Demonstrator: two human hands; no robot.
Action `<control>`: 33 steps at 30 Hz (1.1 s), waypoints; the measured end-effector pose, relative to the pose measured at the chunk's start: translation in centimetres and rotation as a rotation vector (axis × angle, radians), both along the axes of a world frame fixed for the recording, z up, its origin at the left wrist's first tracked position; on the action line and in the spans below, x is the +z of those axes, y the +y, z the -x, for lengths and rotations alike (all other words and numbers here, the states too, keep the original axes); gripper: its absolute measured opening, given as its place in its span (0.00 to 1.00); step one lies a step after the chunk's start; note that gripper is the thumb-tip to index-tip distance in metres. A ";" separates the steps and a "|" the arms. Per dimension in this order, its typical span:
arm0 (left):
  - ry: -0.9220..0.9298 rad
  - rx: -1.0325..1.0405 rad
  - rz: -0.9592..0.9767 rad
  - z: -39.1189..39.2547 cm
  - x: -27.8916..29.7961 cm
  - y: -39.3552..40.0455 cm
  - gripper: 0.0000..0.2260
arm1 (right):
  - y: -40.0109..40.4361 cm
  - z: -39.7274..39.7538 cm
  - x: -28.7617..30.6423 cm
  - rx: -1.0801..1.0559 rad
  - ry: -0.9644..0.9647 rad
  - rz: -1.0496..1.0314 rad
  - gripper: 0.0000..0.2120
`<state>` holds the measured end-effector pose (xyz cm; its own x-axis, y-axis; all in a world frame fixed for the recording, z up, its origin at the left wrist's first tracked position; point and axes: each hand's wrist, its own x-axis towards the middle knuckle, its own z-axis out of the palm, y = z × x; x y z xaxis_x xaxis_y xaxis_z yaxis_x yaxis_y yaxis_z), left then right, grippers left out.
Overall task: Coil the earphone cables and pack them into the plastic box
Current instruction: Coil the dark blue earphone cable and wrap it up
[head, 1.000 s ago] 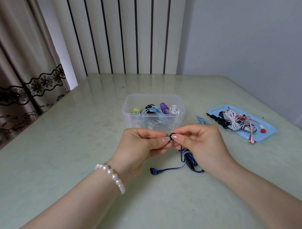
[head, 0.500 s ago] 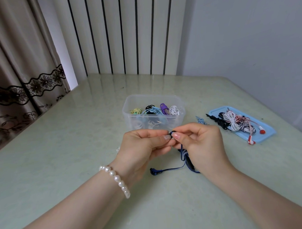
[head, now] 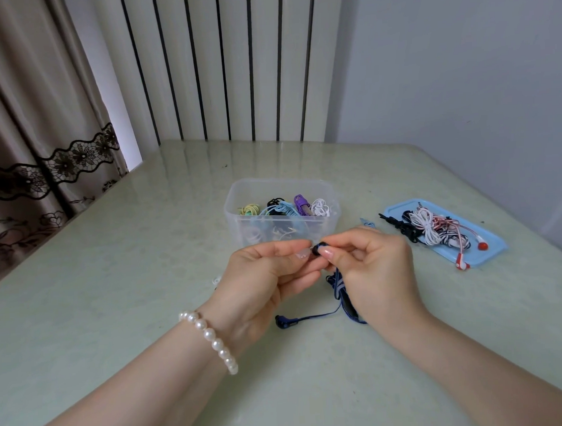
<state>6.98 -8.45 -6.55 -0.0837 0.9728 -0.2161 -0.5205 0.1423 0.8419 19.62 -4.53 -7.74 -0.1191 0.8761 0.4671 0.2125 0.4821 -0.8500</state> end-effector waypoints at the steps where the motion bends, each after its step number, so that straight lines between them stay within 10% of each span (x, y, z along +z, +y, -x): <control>1: -0.010 -0.011 0.005 0.0 0.0 0.0 0.07 | 0.1 0.0 -0.2 -0.026 -0.024 -0.040 0.09; 20: 0.148 -0.036 -0.080 1.2 -0.2 0.5 0.04 | 0.1 -0.5 0.7 0.218 0.217 0.374 0.04; 28: 0.347 0.011 -0.060 2.4 -0.1 1.1 0.05 | 0.4 -0.7 -0.1 0.006 -0.181 -0.107 0.12; 33: 0.690 0.038 -0.060 3.4 -0.1 1.4 0.02 | -0.4 -0.2 -1.7 0.316 -0.540 -0.315 0.14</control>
